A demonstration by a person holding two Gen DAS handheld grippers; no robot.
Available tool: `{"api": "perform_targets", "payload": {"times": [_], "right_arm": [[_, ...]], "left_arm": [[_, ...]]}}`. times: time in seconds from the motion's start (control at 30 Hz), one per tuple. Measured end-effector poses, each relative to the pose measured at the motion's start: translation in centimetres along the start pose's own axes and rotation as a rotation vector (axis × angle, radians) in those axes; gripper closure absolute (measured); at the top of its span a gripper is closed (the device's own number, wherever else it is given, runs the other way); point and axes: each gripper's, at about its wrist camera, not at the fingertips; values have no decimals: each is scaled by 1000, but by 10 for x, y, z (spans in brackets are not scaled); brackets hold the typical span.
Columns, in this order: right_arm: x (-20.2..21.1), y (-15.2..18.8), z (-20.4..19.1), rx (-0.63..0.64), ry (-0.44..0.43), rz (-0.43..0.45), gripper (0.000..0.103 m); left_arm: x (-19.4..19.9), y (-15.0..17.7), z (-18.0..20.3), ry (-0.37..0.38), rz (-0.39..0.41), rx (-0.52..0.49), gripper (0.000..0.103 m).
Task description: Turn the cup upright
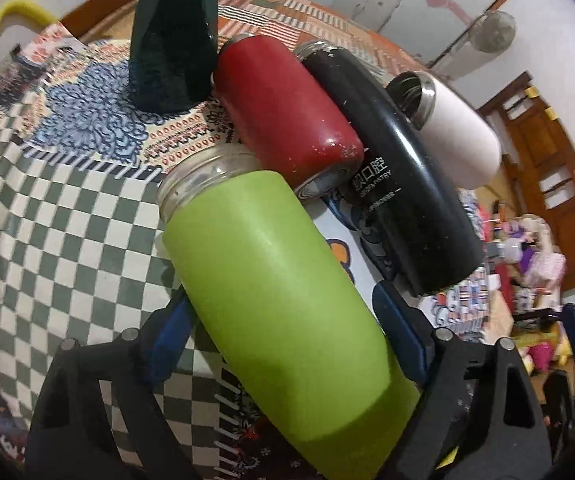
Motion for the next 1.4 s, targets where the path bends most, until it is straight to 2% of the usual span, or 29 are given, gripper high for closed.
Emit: {"api": "perform_targets", "payload": {"times": [0.13,0.3,0.43,0.57,0.9,1.17,1.4], "right_arm": [[6,0,-1,1,3,10,17],[7,-1,-4,-6,-3,18,17],[6,-2,-8,-8,-10,21,17],[7,-3,-13,-3,-18,24,17],[14,-8,-17,-19,-45,56,17],[15,-12,-14,-46,-63,76,17],[15,-13,-13,-61,-70,84,17]], "left_arm": [[8,0,-13,39,-5,32,27],[18,9,-17,30,-7,15,34],[31,16,-15,14,1,-6,35],[50,28,-12,5,54,-57,36],[102,52,25,-7,220,-238,40],[136,66,35,-22,341,-303,40],[142,61,38,-59,414,-322,40]]}}
Point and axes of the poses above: each gripper's, at about its wrist camera, not at the fingertips, and x roughly against the way its jaws point, z to its right, y to its underside, and after that the axes turned 3 degrees about -x, right-handed
